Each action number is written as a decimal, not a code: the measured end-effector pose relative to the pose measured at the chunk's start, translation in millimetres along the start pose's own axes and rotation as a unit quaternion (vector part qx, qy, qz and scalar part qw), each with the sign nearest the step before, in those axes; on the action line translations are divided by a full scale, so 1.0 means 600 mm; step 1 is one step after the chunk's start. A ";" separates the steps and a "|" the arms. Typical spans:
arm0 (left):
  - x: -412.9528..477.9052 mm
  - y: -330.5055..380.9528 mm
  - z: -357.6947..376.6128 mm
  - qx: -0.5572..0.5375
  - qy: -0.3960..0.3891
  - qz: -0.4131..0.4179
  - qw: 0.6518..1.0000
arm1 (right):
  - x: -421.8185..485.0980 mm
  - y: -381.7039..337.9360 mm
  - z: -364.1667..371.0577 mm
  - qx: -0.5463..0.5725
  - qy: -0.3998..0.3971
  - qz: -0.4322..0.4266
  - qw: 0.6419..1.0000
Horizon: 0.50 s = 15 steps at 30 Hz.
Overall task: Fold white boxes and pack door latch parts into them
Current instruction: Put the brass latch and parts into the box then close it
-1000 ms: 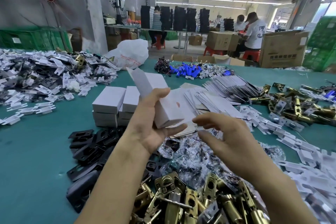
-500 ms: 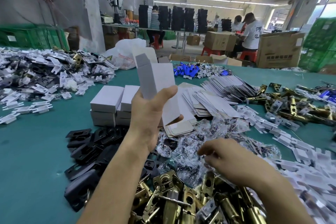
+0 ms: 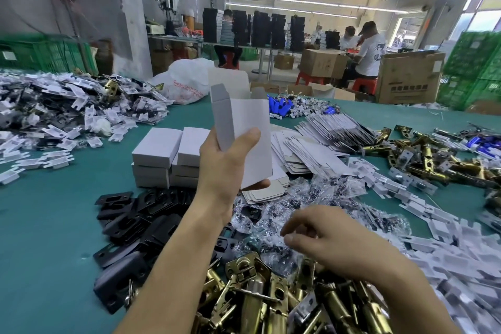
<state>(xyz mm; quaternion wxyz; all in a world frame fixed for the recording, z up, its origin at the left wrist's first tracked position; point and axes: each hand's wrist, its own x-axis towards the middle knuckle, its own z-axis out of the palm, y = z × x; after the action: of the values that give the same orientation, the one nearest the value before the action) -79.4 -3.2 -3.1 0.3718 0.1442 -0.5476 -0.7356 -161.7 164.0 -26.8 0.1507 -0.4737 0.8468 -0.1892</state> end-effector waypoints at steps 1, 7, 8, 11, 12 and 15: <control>0.000 -0.001 0.001 0.006 -0.002 0.005 1.000 | -0.002 -0.005 0.000 -0.001 -0.012 -0.008 1.000; 0.000 -0.004 0.003 0.025 -0.002 0.008 1.000 | 0.001 -0.040 0.020 0.010 -0.073 -0.057 0.996; 0.000 -0.005 0.002 0.024 0.000 0.008 1.000 | 0.001 -0.044 0.020 0.014 -0.086 -0.064 0.994; 0.000 -0.006 0.003 0.026 -0.001 0.007 1.000 | -0.003 -0.051 0.011 0.042 -0.109 -0.087 0.989; 0.000 -0.005 0.004 0.026 -0.002 0.006 1.000 | -0.005 -0.054 0.007 0.053 -0.111 -0.100 0.987; -0.002 -0.006 0.007 0.033 -0.007 0.001 0.999 | -0.009 -0.066 0.001 0.059 -0.121 -0.156 0.979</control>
<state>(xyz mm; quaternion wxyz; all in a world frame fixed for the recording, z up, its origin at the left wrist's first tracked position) -82.6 0.8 -5.0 0.3636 0.1509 -0.5742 -0.7178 -129.2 149.6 -8.5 0.2481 -0.6096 0.7254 -0.2017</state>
